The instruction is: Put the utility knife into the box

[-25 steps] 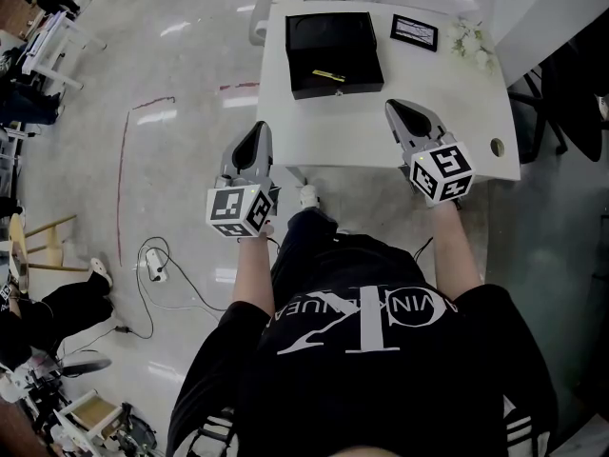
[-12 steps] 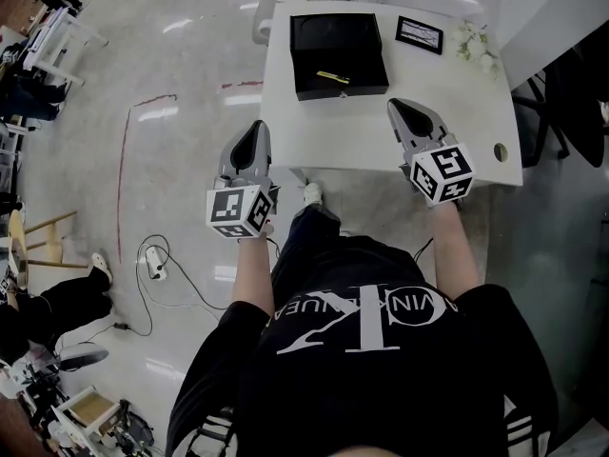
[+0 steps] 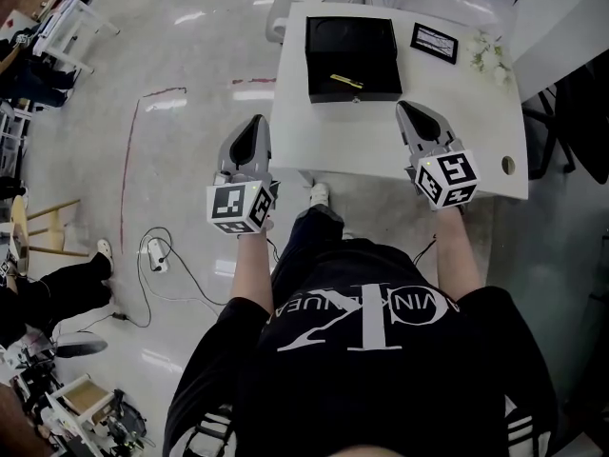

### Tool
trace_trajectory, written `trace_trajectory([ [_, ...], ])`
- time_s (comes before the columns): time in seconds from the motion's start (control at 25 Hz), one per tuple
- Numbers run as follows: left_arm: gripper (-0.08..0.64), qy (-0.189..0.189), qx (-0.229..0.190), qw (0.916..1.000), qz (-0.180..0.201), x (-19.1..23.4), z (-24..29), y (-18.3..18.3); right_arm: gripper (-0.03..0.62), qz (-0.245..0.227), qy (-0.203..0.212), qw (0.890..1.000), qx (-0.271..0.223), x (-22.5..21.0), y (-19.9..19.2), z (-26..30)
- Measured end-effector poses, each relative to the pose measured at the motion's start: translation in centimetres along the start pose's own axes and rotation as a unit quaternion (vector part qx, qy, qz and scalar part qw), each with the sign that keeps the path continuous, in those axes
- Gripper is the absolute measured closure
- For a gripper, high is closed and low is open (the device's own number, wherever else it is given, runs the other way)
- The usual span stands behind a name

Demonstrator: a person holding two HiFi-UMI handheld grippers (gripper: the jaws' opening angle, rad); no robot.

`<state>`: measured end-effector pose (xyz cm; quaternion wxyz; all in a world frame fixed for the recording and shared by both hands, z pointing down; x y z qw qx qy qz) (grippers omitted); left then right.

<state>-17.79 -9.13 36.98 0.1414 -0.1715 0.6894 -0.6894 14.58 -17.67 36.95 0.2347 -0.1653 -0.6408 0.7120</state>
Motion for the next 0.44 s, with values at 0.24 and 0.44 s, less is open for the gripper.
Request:
trace_trajectory([
  [0.24, 0.549, -0.01, 0.0, 1.0, 0.0, -0.3, 0.47, -0.17, 0.578, 0.001, -0.004, 1.0, 0.003, 0.17, -0.3, -0.09],
  [0.44, 0.549, -0.015, 0.002, 0.9999, -0.003, -0.34, 0.56, -0.54, 0.578, 0.002, -0.007, 1.0, 0.003, 0.3, -0.48, -0.27],
])
Point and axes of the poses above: the fingertips, and each gripper's own axes: z forward along the fingers, x to its left, y out of its top, the point moved 9 cm from there along -z, backward along the fingers, and after that the axes turned 12 degrees about -y, right-handed, at the moved point
